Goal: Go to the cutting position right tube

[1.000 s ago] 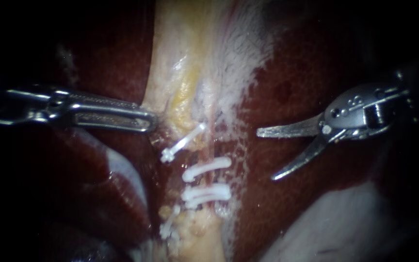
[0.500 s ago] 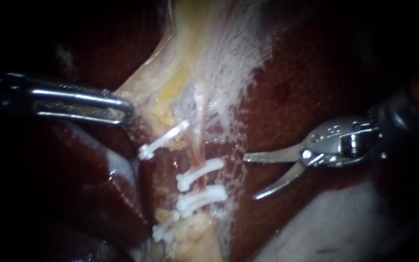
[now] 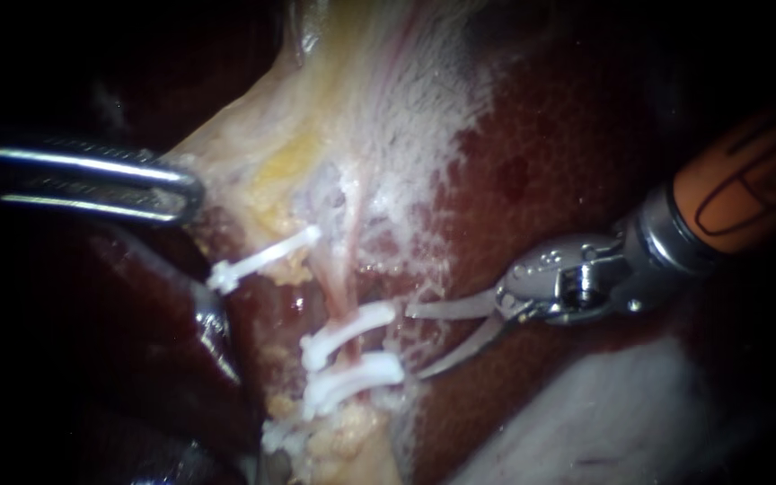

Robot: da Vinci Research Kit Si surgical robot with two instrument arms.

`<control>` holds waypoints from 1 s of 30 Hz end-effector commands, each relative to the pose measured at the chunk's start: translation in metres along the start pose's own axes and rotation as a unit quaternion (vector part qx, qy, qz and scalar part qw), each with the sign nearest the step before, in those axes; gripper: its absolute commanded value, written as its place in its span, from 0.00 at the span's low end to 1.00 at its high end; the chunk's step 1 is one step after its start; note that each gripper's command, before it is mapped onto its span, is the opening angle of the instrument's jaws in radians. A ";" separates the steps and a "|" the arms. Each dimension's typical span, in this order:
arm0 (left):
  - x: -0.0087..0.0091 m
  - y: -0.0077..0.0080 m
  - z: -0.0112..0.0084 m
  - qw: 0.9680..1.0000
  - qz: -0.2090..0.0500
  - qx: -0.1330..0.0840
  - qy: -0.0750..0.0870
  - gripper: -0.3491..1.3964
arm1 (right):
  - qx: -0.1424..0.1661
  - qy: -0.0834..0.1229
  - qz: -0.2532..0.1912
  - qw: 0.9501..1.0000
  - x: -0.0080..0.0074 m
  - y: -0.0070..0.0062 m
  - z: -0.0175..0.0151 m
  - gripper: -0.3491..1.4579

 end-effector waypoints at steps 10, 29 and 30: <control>0.0004 0.0002 0.0002 1.000 0.001 0.000 0.000 0.00 | 0.001 0.001 0.005 1.000 0.0002 -0.0005 0.0001 0.35; 0.0007 0.0000 0.0008 1.000 0.002 -0.003 0.000 0.00 | 0.017 -0.001 -0.002 1.000 0.0020 0.0001 0.0036 0.33; 0.0007 0.0000 0.0008 1.000 0.002 -0.003 0.000 0.00 | 0.018 0.000 0.000 1.000 0.0021 0.0002 0.0038 0.33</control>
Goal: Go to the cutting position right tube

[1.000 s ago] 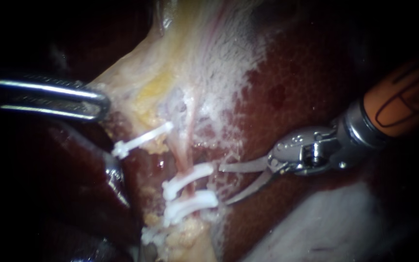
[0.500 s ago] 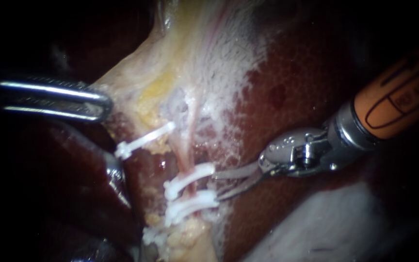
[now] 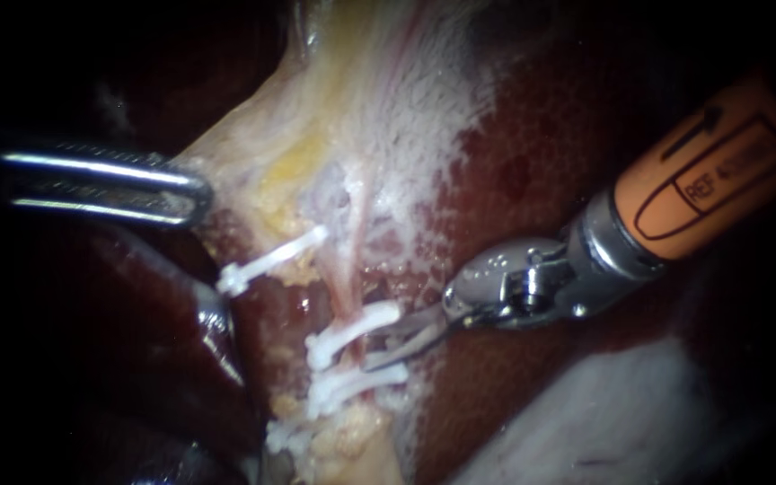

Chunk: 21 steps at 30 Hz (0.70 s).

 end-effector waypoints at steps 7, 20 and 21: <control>0.0001 0.0000 0.0002 1.000 0.000 -0.001 0.000 0.00 | 0.002 0.003 0.000 1.000 0.0005 0.0001 0.0006 0.32; 0.0002 -0.0001 0.0004 1.000 0.000 -0.002 0.000 0.00 | 0.003 0.007 0.001 1.000 0.0009 0.0002 0.0010 0.31; 0.0002 -0.0001 0.0004 1.000 0.001 -0.002 0.000 0.00 | 0.003 0.007 0.001 1.000 0.0009 0.0002 0.0010 0.30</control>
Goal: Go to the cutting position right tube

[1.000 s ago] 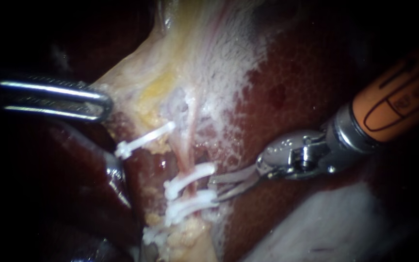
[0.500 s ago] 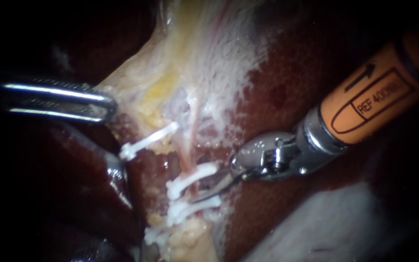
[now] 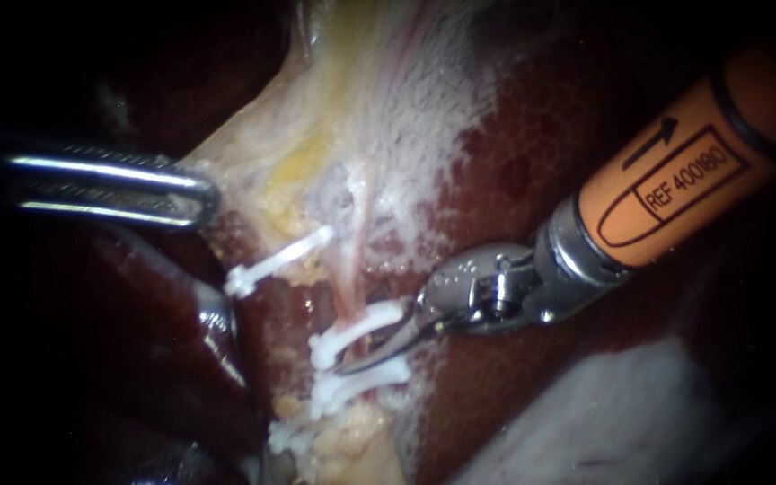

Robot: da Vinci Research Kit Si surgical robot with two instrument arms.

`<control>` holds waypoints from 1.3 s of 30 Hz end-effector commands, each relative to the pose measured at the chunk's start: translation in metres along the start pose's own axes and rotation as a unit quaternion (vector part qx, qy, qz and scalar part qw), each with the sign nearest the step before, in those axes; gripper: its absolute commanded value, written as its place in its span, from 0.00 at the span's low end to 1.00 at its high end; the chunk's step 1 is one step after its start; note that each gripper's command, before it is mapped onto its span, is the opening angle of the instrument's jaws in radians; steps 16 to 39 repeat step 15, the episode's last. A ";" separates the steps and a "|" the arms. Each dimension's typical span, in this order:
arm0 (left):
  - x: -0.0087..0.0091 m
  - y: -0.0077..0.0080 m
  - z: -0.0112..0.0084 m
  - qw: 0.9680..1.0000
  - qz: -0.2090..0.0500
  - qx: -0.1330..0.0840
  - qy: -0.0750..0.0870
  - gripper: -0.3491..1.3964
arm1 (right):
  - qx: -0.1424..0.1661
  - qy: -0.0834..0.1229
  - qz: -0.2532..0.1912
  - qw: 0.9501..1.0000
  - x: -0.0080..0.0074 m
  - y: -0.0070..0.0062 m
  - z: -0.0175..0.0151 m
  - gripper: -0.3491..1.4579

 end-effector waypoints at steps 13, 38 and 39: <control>0.0000 0.0001 0.0001 1.000 0.000 0.000 0.000 0.00 | 0.000 0.000 0.000 1.000 0.0001 0.0000 0.0001 0.30; 0.0001 0.0001 0.0001 1.000 0.000 0.000 0.000 0.00 | 0.000 0.000 0.000 1.000 0.0001 0.0000 0.0001 0.30; 0.0001 0.0001 0.0001 1.000 0.000 0.000 0.000 0.00 | 0.000 0.000 0.000 1.000 0.0001 0.0000 0.0001 0.30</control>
